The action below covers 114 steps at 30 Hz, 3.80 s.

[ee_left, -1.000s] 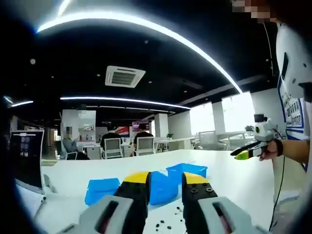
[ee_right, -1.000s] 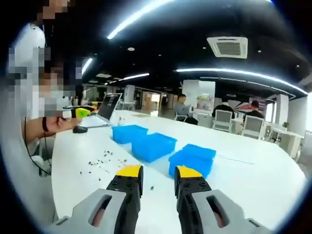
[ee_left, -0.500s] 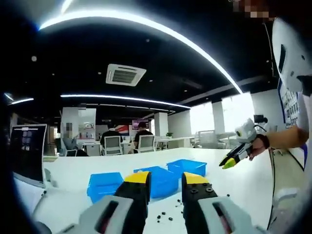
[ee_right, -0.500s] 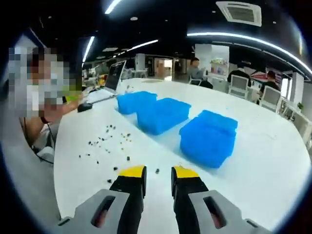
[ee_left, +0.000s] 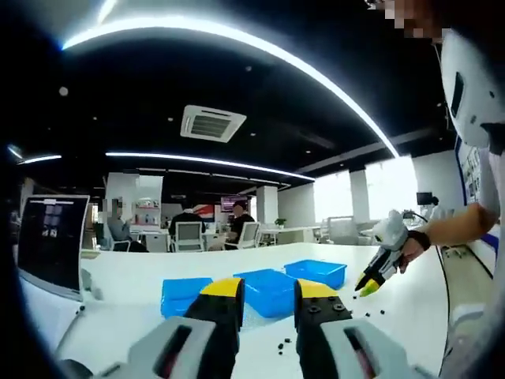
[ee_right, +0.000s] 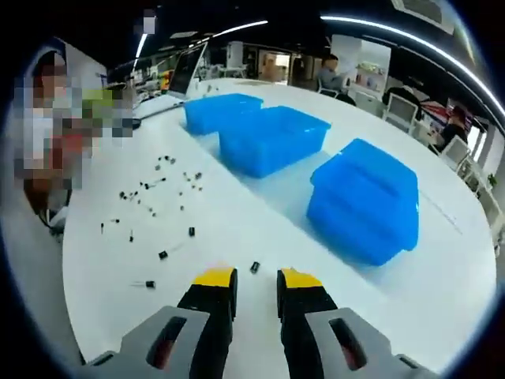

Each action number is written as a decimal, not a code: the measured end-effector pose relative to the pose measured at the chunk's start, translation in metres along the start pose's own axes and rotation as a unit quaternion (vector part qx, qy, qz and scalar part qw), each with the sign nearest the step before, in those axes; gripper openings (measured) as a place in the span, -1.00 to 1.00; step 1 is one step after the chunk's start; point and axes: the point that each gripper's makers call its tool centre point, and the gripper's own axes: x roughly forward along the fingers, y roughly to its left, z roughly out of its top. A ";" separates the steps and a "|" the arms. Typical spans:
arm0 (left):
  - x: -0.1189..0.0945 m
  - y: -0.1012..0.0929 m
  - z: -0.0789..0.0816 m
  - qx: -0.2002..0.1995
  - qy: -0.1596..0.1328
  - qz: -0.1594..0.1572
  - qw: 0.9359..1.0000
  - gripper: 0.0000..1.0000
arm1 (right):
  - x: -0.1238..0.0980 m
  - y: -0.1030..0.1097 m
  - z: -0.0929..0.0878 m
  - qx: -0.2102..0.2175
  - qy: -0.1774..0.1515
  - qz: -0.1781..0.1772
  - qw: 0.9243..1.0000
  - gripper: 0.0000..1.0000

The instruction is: Pick up the resistors one by one and place each resistor into its matching bin, sorting the parts by color and model until every resistor is separated into the correct bin for its type

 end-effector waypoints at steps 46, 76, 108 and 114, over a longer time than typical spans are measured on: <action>-0.006 0.002 -0.001 -0.001 0.014 0.017 1.000 -0.45 | -0.029 -0.008 0.119 -0.029 -0.258 0.000 0.966 -0.86; -0.007 -0.004 0.004 0.000 0.022 0.023 0.999 -0.46 | -0.023 -0.130 0.105 0.064 -0.302 -0.166 0.937 -0.09; -0.010 -0.003 0.001 -0.005 0.016 0.021 1.000 -0.46 | -0.040 -0.037 0.111 -0.029 -0.264 -0.034 0.964 -0.58; -0.014 -0.003 0.000 -0.008 0.014 0.022 1.000 -0.46 | -0.026 0.009 0.101 -0.088 -0.202 0.044 0.974 -0.58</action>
